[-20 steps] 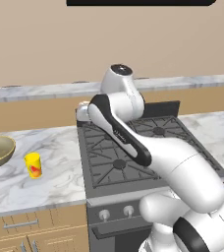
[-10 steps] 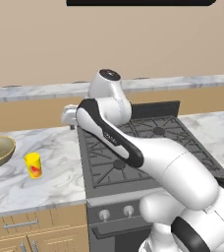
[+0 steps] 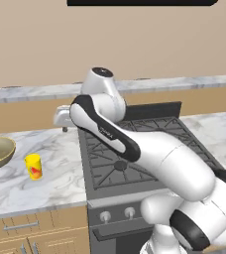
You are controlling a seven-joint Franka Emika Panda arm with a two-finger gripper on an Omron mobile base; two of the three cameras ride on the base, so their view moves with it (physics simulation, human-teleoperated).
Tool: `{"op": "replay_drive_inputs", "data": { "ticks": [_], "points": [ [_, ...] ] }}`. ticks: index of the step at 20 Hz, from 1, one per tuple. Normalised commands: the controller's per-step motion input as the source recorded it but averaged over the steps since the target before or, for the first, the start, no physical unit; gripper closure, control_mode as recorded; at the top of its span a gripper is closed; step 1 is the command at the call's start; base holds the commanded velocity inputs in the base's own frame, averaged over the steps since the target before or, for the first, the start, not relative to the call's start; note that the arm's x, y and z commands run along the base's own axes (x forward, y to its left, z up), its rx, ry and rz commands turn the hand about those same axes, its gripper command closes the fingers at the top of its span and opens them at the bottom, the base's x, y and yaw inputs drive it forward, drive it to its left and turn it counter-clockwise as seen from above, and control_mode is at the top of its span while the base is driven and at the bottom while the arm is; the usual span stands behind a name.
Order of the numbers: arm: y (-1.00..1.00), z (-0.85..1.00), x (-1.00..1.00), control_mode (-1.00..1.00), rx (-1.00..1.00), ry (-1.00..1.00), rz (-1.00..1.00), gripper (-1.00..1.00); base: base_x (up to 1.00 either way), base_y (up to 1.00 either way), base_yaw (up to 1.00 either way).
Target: Pick the cup and bowl from the counter and place them on the counter next to the sink.
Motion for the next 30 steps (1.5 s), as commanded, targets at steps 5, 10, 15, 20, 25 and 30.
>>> {"op": "replay_drive_inputs", "data": {
  "ticks": [5, 10, 15, 20, 25, 30],
  "points": [
    [0.27, -0.01, -0.01, -1.0, -0.01, 0.08, 0.08, -1.0, 0.0, 0.0, 0.0],
    [0.41, -0.06, 0.0, -1.0, -0.1, 0.1, 0.02, -1.0, 0.0, 0.0, 0.0],
    [0.37, -0.16, 0.0, -1.0, -0.13, 0.02, 0.0, -1.0, 0.0, 0.0, 0.0],
    [0.02, -0.16, 0.0, -1.0, -0.02, -0.02, 0.0, -1.0, 0.0, 0.0, 0.0],
    [0.0, -0.38, 0.0, -1.0, 0.0, -0.02, 0.0, -1.0, 0.0, 0.0, 0.0],
    [0.0, -0.39, 0.0, -1.0, 0.0, 0.0, 0.0, -1.0, 0.0, 0.0, 0.0]
  ]
}}
